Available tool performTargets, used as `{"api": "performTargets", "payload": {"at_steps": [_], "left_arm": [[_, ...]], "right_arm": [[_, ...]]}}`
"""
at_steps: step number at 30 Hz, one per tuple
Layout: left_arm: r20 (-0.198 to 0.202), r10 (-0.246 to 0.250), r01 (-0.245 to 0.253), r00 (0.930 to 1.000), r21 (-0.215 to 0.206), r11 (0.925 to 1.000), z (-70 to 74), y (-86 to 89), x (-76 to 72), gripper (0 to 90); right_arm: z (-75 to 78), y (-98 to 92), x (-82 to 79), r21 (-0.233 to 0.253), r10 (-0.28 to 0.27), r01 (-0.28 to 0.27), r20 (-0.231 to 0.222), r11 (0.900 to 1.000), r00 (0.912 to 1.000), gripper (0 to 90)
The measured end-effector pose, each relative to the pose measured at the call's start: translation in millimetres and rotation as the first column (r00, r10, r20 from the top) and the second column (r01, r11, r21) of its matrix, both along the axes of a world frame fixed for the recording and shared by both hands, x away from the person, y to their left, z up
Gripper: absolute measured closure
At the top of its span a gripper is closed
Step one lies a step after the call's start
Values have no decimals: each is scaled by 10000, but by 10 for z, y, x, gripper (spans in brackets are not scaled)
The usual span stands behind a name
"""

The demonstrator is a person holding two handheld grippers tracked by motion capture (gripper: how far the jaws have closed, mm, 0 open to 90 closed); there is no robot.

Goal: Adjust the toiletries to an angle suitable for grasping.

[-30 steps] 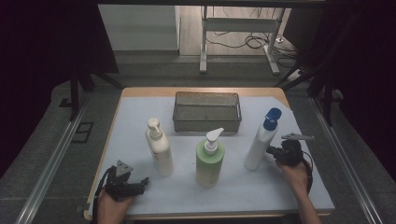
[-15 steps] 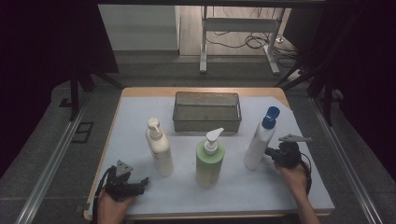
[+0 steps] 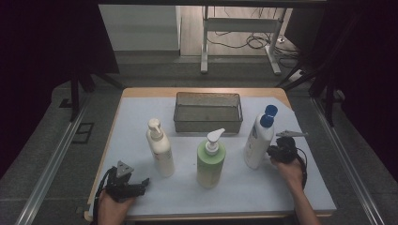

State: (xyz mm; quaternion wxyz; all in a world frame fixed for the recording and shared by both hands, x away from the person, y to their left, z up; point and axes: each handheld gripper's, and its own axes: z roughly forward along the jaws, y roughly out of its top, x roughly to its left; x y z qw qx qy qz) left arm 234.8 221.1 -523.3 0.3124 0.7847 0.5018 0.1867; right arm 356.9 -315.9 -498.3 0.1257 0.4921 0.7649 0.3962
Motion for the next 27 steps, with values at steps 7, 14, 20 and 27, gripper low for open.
{"api": "performTargets", "payload": {"at_steps": [7,14,20,27], "left_arm": [[1,-6,6,10000,12,10000,0,0,0,125],[1,-4,4,10000,10,10000,0,0,0,125],[-1,-5,5,10000,13,10000,0,0,0,125],[5,-3,3,10000,13,10000,0,0,0,125]], "right_arm": [[10,36,74,247,202,-199,-98,9995,9997,894],[22,120,168,-96,281,-281,-17,9996,9996,893],[-18,107,189,-38,262,-263,-130,9996,9996,892],[26,62,145,-42,207,-207,31,9998,9998,819]]}}
